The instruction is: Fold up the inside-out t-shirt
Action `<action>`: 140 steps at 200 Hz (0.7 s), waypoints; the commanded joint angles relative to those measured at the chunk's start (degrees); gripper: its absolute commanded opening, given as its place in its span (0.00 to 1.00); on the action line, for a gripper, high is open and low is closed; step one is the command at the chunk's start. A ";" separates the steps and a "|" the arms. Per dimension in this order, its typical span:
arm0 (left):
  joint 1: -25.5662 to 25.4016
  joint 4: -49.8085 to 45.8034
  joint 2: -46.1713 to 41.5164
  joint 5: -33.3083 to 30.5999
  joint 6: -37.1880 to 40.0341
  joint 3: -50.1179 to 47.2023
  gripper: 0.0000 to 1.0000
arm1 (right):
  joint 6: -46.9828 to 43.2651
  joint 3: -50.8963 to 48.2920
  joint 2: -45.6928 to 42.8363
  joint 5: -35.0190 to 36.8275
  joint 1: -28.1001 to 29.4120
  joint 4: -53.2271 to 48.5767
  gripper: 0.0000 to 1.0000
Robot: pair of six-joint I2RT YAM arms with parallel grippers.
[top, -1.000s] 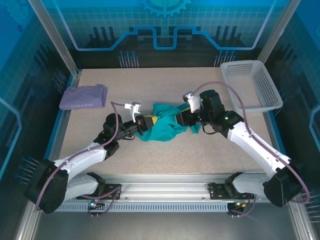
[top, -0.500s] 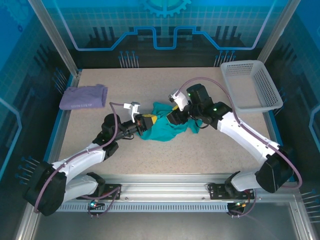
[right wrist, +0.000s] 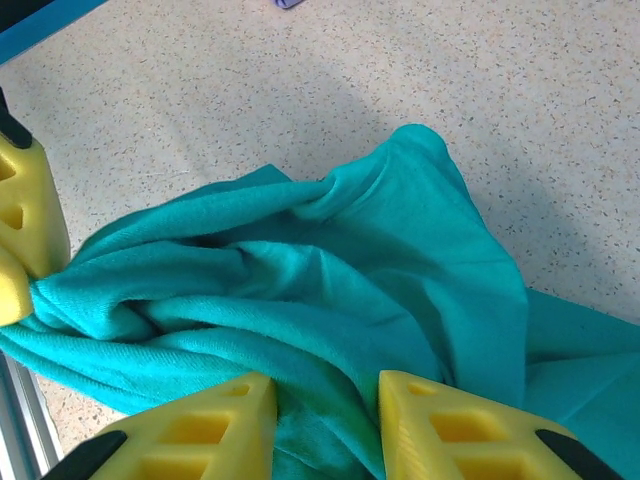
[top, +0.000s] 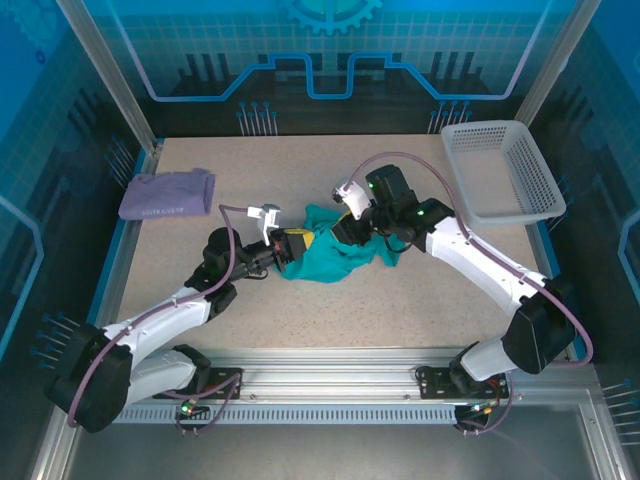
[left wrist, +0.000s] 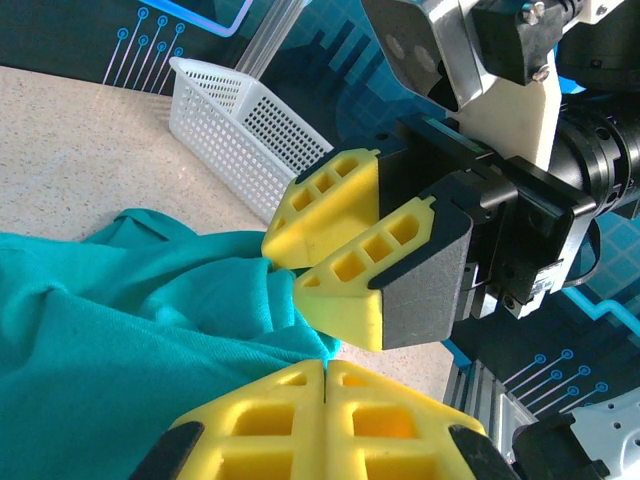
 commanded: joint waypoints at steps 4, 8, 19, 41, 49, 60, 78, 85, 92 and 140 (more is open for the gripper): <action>-0.39 0.45 -1.37 1.96 2.18 -0.46 0.00 | 0.57 2.25 0.99 0.74 0.33 -0.62 0.33; -0.46 0.46 -1.38 1.99 2.20 -0.46 0.00 | 0.57 2.34 1.06 0.70 0.26 -0.62 0.33; -0.45 0.21 -1.41 1.95 2.23 -0.46 0.00 | 0.73 2.63 1.30 0.77 0.21 -0.70 0.33; -0.44 -0.15 -1.58 1.95 2.29 -0.55 0.00 | 0.67 3.05 1.55 0.66 -0.10 -0.97 0.34; -0.46 -0.24 -1.57 1.98 2.37 -0.55 0.00 | 0.69 3.17 1.55 0.44 -0.28 -1.07 0.34; -0.46 -0.42 -1.58 1.90 2.34 -0.55 0.00 | 0.42 3.34 1.47 0.19 -0.54 -1.30 0.33; -0.53 -0.59 -1.62 1.84 2.48 -0.59 0.00 | 0.10 3.51 1.47 -0.45 -0.99 -1.67 0.28; -0.55 -0.59 -1.57 1.90 2.47 -0.54 0.00 | 0.05 3.56 1.49 -0.65 -1.12 -1.80 0.26; -0.55 -0.66 -1.69 1.91 2.46 -0.55 0.00 | 0.04 3.56 1.47 -0.86 -1.21 -1.85 0.24; -0.55 -1.06 -1.77 1.37 2.41 -0.64 0.00 | 0.66 3.86 1.83 -1.24 -1.37 -1.39 0.00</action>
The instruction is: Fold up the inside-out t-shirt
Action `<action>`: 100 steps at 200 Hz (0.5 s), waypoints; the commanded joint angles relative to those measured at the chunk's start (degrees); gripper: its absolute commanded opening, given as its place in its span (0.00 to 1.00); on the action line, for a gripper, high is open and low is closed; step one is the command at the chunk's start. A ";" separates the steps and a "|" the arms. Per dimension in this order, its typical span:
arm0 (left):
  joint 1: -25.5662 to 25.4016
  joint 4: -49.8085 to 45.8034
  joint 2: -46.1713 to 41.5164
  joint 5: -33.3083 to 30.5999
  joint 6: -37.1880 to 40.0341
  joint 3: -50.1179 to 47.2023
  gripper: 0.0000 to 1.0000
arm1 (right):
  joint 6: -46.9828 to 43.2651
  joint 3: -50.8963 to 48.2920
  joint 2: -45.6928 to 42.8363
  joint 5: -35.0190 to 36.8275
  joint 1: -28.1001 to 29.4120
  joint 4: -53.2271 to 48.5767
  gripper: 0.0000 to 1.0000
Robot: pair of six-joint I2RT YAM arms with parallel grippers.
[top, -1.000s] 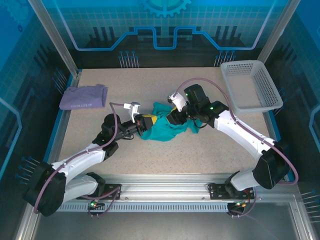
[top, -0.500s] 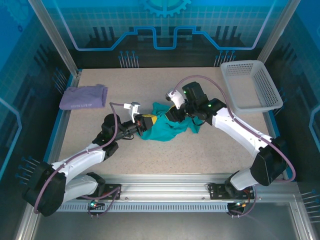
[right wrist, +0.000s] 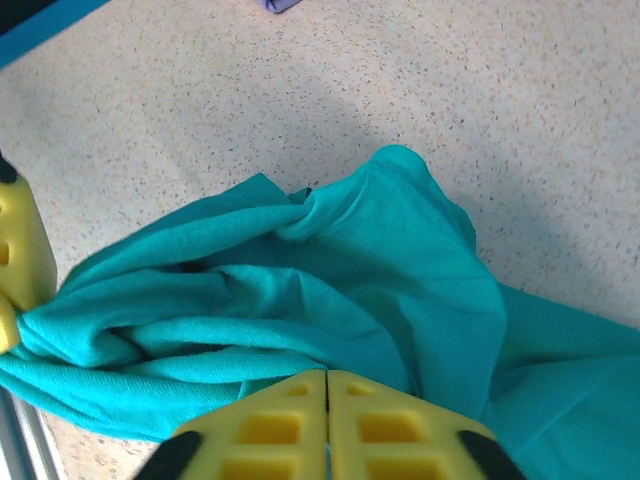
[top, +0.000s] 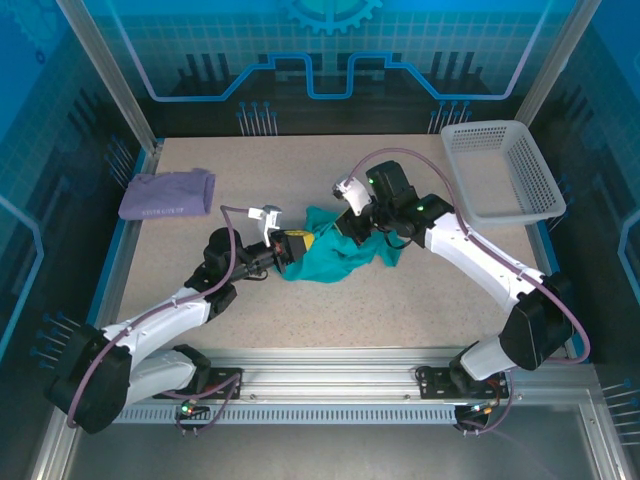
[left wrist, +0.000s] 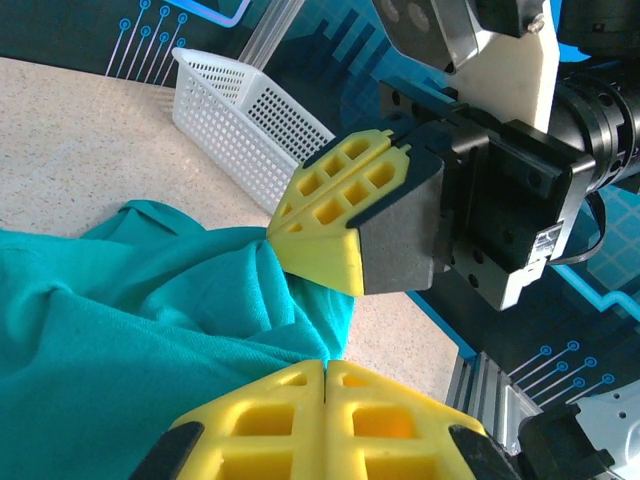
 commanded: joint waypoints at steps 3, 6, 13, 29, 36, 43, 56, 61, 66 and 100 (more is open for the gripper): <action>-0.40 0.31 -1.43 1.18 1.30 -0.53 0.00 | 0.18 2.19 0.60 -0.70 -0.53 -0.32 0.00; -0.40 0.18 -1.43 1.10 1.28 -0.59 0.00 | 0.36 2.30 0.39 -0.55 -0.66 -0.13 0.00; -0.40 -0.31 -1.54 0.50 1.18 -0.70 0.00 | 1.15 2.44 -0.16 -0.61 -1.15 0.63 0.00; -0.40 -1.69 -1.68 -1.63 0.50 -1.39 0.00 | 4.59 2.09 -2.28 -3.92 -3.62 4.10 0.00; -0.33 -2.07 -1.82 -2.49 0.05 -1.89 0.00 | 6.68 1.32 -3.36 -6.61 -5.02 6.56 0.00; -0.40 -2.18 -2.12 -3.45 -0.35 -2.54 0.00 | 8.71 0.36 -4.39 -9.12 -6.18 9.42 0.00; -0.41 -3.17 -2.53 -5.60 -1.10 -3.55 0.00 | 11.59 -1.11 -5.45 -12.39 -7.51 13.26 0.00; -0.48 -3.72 -2.73 -6.44 -1.18 -3.87 0.00 | 12.10 -1.47 -5.64 -13.29 -7.73 14.13 0.00; -0.49 -4.32 -2.73 -7.26 -1.32 -4.03 0.02 | 12.55 -1.74 -5.76 -14.09 -7.87 14.88 0.00; -0.84 -7.77 -1.11 -10.20 -1.64 -5.17 0.09 | 15.55 -3.67 -5.32 -18.86 -8.30 20.78 0.00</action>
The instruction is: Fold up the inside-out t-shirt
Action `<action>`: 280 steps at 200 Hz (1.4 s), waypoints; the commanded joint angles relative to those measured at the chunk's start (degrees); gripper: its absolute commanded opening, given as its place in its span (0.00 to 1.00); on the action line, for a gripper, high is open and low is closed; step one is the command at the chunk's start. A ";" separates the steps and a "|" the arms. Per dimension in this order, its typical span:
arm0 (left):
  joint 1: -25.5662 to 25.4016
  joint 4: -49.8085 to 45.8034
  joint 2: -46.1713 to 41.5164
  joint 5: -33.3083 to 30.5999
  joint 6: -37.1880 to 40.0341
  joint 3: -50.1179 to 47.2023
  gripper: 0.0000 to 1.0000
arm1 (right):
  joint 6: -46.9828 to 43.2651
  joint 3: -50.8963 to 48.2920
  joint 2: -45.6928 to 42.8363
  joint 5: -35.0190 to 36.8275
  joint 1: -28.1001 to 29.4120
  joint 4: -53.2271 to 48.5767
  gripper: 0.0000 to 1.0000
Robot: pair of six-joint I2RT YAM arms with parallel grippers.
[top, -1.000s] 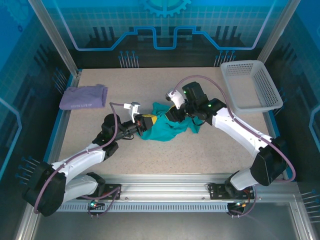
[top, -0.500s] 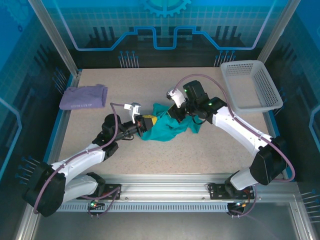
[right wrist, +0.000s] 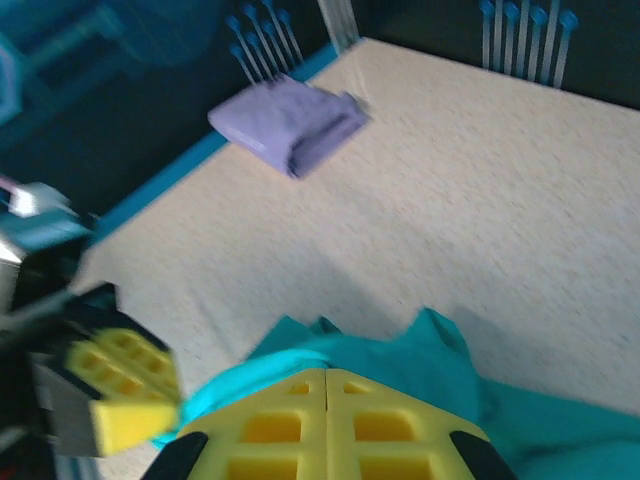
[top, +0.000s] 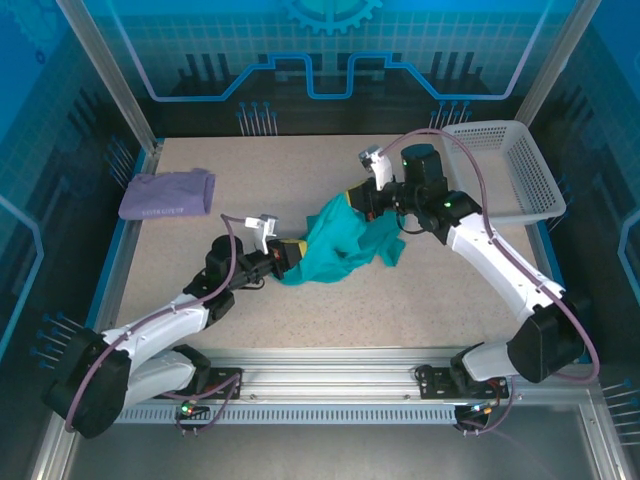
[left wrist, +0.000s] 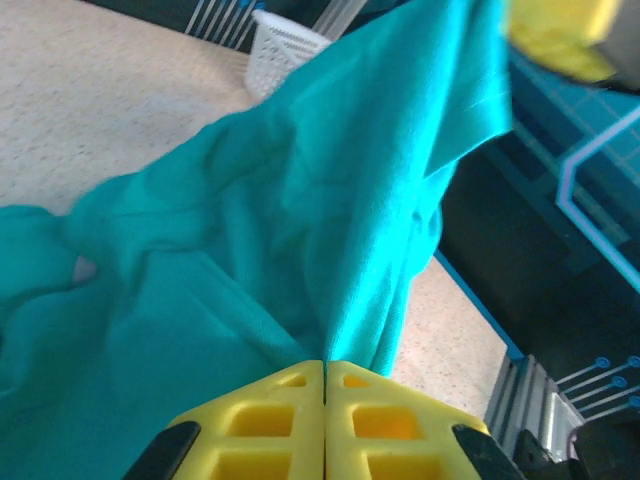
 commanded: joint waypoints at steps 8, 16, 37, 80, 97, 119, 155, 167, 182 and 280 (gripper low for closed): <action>-0.74 -3.86 1.10 -4.26 -1.10 -1.56 0.09 | 4.76 -2.43 -0.26 -7.07 -0.55 8.27 0.00; -0.74 -5.35 1.74 -5.47 -1.28 -1.55 0.11 | 5.03 -2.57 -0.05 -7.95 -0.76 8.83 0.00; -0.80 -10.69 2.15 -8.19 -0.54 -0.54 0.21 | 4.85 -1.97 1.07 -9.76 -0.93 8.09 0.00; -1.71 -19.91 -4.84 -13.71 5.46 3.14 0.50 | 3.11 -1.64 2.71 -10.53 0.21 3.85 0.00; -3.45 -24.03 -7.31 -14.87 8.65 6.56 0.52 | 2.98 -2.03 2.81 -9.82 0.83 3.38 0.00; -6.04 -25.44 -7.77 -12.54 11.01 10.61 0.50 | 2.89 -2.13 3.22 -9.34 1.55 3.12 0.00; -6.45 -24.13 -2.14 -6.84 10.24 16.46 0.46 | 2.74 -1.74 3.77 -9.15 2.23 3.03 0.00; -6.42 -23.40 -0.04 -6.33 10.14 17.95 0.45 | 2.58 -1.56 3.80 -9.07 2.30 2.82 0.00; -6.37 -23.60 2.39 -6.32 10.54 19.92 0.43 | 2.32 -1.51 3.60 -8.98 2.51 2.51 0.00; -6.02 -26.13 8.86 -9.63 12.73 24.71 0.33 | 1.66 -2.22 2.56 -8.58 2.52 2.10 0.00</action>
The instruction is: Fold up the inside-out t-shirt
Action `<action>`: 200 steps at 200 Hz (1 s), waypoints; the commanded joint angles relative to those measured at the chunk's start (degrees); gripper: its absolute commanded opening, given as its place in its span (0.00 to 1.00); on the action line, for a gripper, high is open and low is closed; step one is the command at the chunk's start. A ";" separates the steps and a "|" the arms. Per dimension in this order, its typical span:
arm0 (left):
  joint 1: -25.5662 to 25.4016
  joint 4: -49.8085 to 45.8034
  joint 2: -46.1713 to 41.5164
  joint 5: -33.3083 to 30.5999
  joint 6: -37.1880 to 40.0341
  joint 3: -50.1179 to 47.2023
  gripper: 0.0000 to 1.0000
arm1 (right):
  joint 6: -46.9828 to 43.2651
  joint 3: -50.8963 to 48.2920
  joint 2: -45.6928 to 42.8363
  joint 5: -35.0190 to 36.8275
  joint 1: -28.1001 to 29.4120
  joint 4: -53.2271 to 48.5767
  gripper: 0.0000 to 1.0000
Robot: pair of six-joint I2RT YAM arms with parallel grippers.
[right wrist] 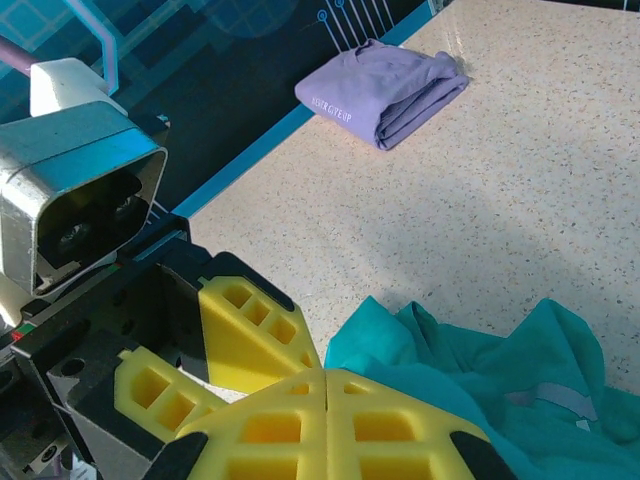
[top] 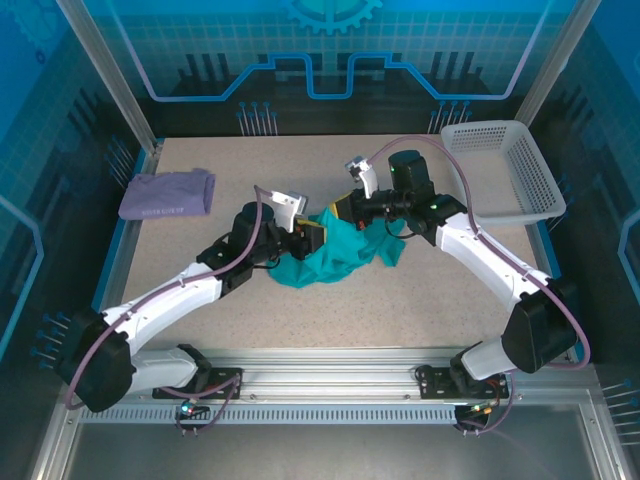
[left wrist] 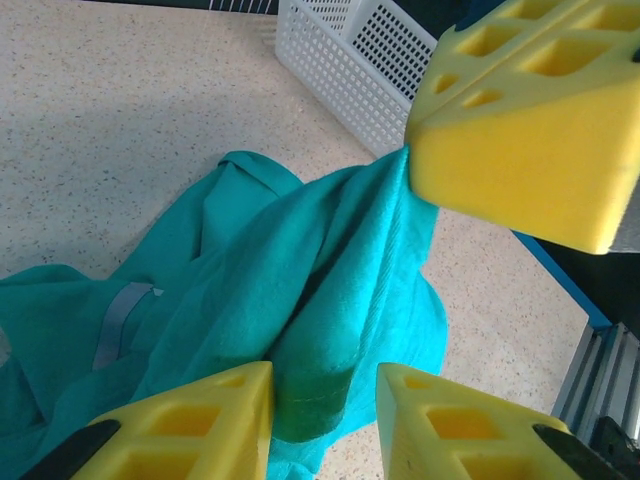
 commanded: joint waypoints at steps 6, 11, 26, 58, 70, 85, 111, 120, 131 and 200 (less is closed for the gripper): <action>0.23 -0.83 0.73 -1.71 1.67 2.01 0.33 | -1.22 -0.06 -0.93 -0.36 0.75 -0.62 0.00; 0.28 -0.83 0.80 -1.73 1.70 2.09 0.33 | -1.23 -0.10 -0.93 -0.37 0.75 -0.63 0.00; 0.34 -0.79 1.15 -1.65 1.71 2.25 0.32 | -1.21 -0.12 -0.93 -0.35 0.74 -0.63 0.00; 0.62 -0.43 1.70 -1.15 1.69 2.78 0.14 | -1.40 -0.28 -1.00 -0.11 0.76 -0.63 0.00; 0.69 -0.76 1.59 -0.41 1.85 3.13 0.03 | -1.87 -0.17 -1.02 0.69 0.78 -1.01 0.00; 0.78 -1.99 0.39 1.33 1.10 3.86 0.00 | -2.89 1.18 -0.62 5.81 1.11 -3.19 0.00; 0.80 -2.74 -4.32 8.43 -4.53 4.48 0.00 | -6.87 9.98 4.28 29.46 5.27 -14.18 0.00; 0.81 -2.72 -5.70 9.70 -7.63 4.44 0.00 | -7.07 12.36 6.11 33.71 6.28 -16.70 0.00; 0.80 -2.27 -6.99 9.61 -11.43 4.08 0.00 | -6.82 13.03 6.59 35.75 6.60 -17.73 0.04; -0.38 0.89 -6.11 4.11 -21.32 3.97 0.00 | -1.70 -8.18 -16.44 27.76 10.29 -8.24 0.44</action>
